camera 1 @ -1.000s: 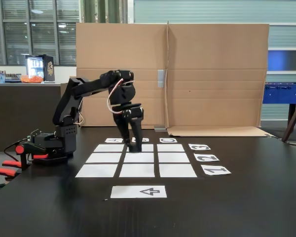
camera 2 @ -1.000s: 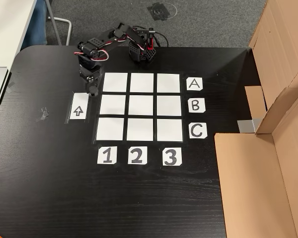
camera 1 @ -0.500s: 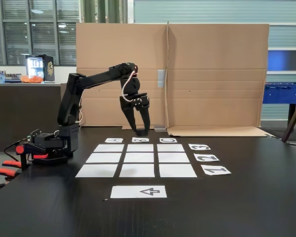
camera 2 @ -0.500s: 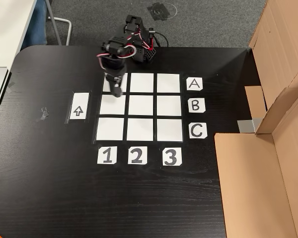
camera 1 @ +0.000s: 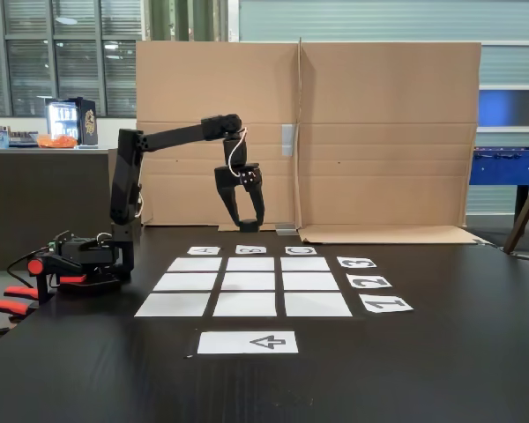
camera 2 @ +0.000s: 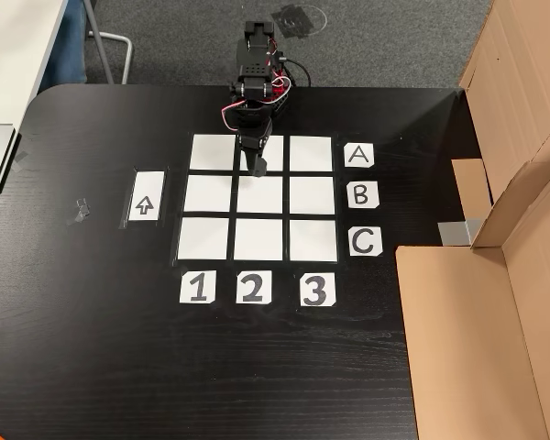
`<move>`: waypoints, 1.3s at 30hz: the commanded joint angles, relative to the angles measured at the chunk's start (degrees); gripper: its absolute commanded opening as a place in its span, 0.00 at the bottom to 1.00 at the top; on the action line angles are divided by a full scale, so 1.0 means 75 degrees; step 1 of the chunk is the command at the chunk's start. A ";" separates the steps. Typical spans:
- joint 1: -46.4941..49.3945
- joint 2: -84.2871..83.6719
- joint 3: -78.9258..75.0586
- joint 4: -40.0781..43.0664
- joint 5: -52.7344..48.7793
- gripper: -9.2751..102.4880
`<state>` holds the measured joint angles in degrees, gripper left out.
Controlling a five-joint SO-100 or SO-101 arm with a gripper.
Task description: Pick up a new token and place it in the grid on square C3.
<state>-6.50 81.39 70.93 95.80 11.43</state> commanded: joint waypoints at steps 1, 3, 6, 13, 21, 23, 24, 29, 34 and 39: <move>-0.0434 0.0293 -0.0047 -0.0105 0.0188 0.08; -0.0563 0.0129 -0.0211 -0.0164 0.0293 0.08; -0.0680 -0.0223 -0.0621 -0.0188 0.0387 0.08; -0.0879 -0.1078 -0.1488 -0.0316 0.0562 0.08; -0.1102 -0.2227 -0.2613 -0.0398 0.0598 0.08; -0.1148 -0.2590 -0.3047 -0.0398 0.0621 0.08; -0.1172 -0.2777 -0.3270 -0.0398 0.0621 0.08; -0.1324 -0.3691 -0.4371 -0.0398 0.0633 0.08; -0.1418 -0.4453 -0.5437 -0.0398 0.0633 0.08; -0.1547 -0.5109 -0.6422 -0.0398 0.0633 0.08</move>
<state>-17.40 43.68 28.04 93.25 15.82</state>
